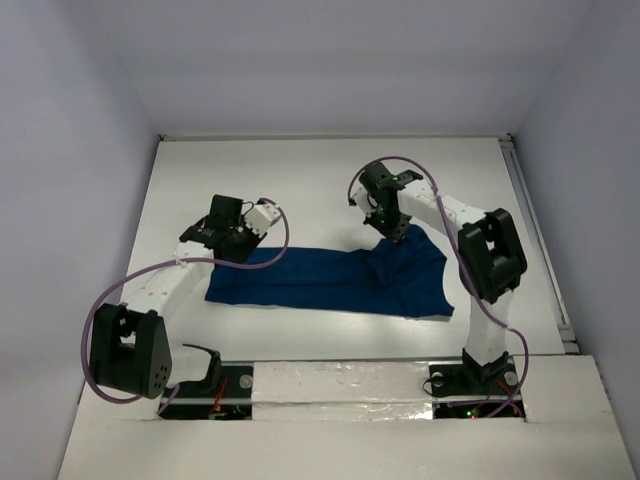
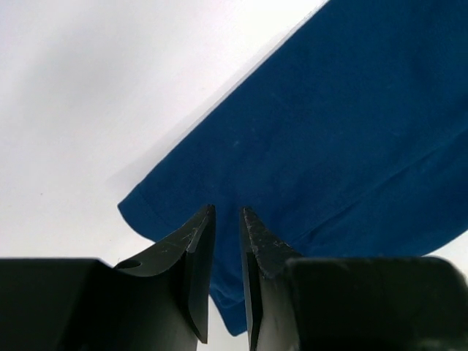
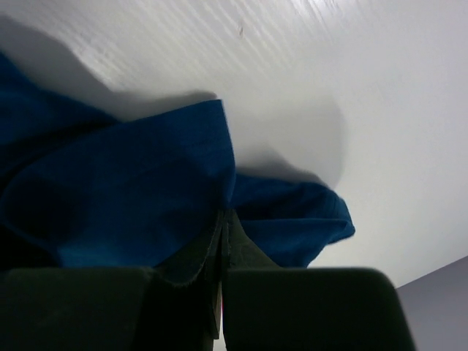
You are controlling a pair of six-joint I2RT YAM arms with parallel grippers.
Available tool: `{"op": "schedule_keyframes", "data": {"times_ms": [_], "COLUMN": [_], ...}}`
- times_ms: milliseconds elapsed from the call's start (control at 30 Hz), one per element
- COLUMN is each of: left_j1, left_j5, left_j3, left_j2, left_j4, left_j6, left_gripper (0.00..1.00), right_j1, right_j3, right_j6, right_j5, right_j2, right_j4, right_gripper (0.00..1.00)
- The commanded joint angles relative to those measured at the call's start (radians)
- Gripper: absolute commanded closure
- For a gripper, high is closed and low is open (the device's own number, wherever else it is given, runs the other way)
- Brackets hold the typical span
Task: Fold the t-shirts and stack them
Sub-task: Fold the other side of the tshirt into a rectangle
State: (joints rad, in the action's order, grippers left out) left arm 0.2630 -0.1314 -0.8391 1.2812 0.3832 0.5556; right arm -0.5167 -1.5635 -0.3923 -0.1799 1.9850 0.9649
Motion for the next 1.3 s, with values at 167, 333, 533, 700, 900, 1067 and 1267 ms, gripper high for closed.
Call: {"op": "schedule_keyframes", "data": {"times_ms": [167, 333, 533, 700, 900, 1067, 1267], "left_j1": [0.018, 0.027, 0.045, 0.045, 0.055, 0.065, 0.074], "left_j5": [-0.008, -0.011, 0.001, 0.01, 0.018, 0.027, 0.033], "left_j3": [0.02, 0.014, 0.014, 0.015, 0.011, 0.005, -0.012], "left_j2": [-0.013, -0.013, -0.025, -0.028, -0.025, -0.016, -0.006], "left_j4": [-0.012, -0.01, 0.0, 0.003, 0.008, 0.008, 0.013], "left_j6": [-0.026, -0.039, -0.045, -0.049, -0.06, -0.065, -0.072], "left_gripper": [0.82, 0.82, 0.82, 0.82, 0.82, 0.82, 0.82], "right_j1": [0.001, 0.001, 0.001, 0.001, 0.001, 0.001, 0.001], "right_j3": [0.128, 0.212, 0.312, 0.394, 0.436, 0.459, 0.482], "right_j6": [-0.011, -0.039, -0.078, -0.117, -0.149, -0.174, -0.198], "right_j5": [0.025, 0.104, 0.14, 0.131, 0.12, 0.142, 0.172], "right_j2": [-0.267, -0.336, -0.331, -0.333, -0.36, -0.385, -0.405], "right_j4": [-0.022, -0.009, 0.015, 0.038, 0.061, 0.095, 0.124], "right_gripper": [1.0, 1.0, 1.0, 1.0, 1.0, 1.0, 1.0]}}
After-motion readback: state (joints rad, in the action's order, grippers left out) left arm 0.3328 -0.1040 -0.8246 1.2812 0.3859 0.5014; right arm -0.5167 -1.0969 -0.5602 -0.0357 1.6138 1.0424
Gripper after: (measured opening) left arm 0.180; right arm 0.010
